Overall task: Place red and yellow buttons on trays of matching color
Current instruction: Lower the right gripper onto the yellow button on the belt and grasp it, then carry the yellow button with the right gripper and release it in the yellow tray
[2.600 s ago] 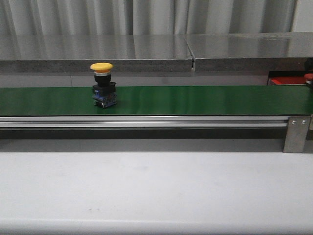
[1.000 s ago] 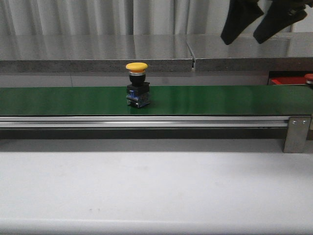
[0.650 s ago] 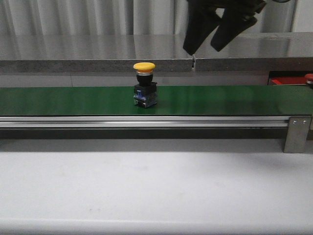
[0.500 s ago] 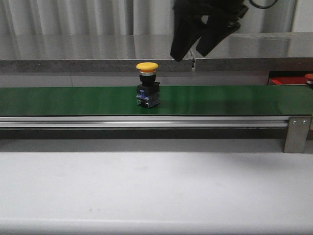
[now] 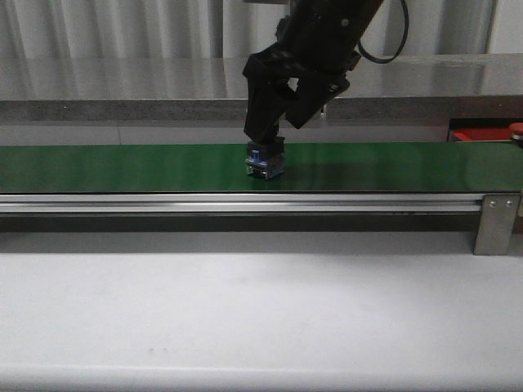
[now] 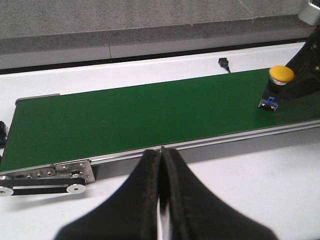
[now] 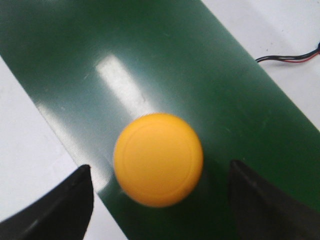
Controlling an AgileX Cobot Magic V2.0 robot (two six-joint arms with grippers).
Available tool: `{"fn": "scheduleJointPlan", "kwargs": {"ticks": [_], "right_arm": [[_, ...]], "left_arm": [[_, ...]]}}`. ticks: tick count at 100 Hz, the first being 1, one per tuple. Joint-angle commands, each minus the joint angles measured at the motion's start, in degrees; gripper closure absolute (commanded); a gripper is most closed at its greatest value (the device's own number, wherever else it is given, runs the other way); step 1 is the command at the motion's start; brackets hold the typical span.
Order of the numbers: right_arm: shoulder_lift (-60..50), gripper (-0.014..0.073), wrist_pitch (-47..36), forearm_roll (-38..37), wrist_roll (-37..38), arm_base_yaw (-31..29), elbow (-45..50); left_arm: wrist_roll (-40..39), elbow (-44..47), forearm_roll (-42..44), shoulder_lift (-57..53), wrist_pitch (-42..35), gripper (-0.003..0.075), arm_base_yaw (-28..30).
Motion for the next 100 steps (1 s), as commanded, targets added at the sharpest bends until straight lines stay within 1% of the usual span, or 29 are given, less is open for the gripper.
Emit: {"fn": "scheduleJointPlan", "kwargs": {"ticks": [1,7,12,17,24,31,36,45,72,86,100], "right_arm": [[-2.97,0.0076,-4.03,1.96,-0.74,-0.04,-2.02],[-2.97,0.0146,-4.57,2.09,-0.74,-0.04,-2.02],[-2.97,0.0235,-4.85,2.11,-0.74,-0.09,-2.02],[-2.97,0.0349,-4.86,2.11,-0.74,-0.09,-2.02],[-2.97,0.0473,-4.66,2.11,-0.68,-0.09,-2.02],[-3.25,0.0557,-4.66,2.25,-0.31,-0.09,-1.96],[-3.56,0.0593,-4.66,2.40,-0.24,-0.09,-1.92],[-4.85,0.0617,-4.66,2.40,0.58,-0.14,-1.49],[-12.27,0.0619,-7.15,2.40,2.63,-1.31,4.92],[-16.95,0.0619,-9.04,2.40,3.17,-3.55,9.92],[-21.71,0.0619,-9.10,2.40,3.20,-7.38,14.51]], "left_arm": [[-0.18,-1.63,-1.13,0.07,-3.80,0.0741,-0.45],[-0.18,-1.63,-1.13,0.07,-3.80,0.0741,-0.45],[-0.18,-1.63,-1.13,0.07,-3.80,0.0741,-0.45],[-0.18,-1.63,-1.13,0.07,-3.80,0.0741,-0.45],[-0.18,-1.63,-1.13,0.07,-3.80,0.0741,-0.45],[-0.18,-1.63,-1.13,0.07,-3.80,0.0741,-0.45],[-0.18,-1.63,-1.13,0.07,-3.80,0.0741,-0.45],[-0.18,-1.63,-1.13,0.07,-3.80,0.0741,-0.45],[-0.18,-1.63,-1.13,0.07,-3.80,0.0741,-0.45],[-0.18,-1.63,-1.13,0.07,-3.80,0.0741,-0.45],[-0.18,-1.63,-1.13,0.07,-3.80,0.0741,-0.45]]}}
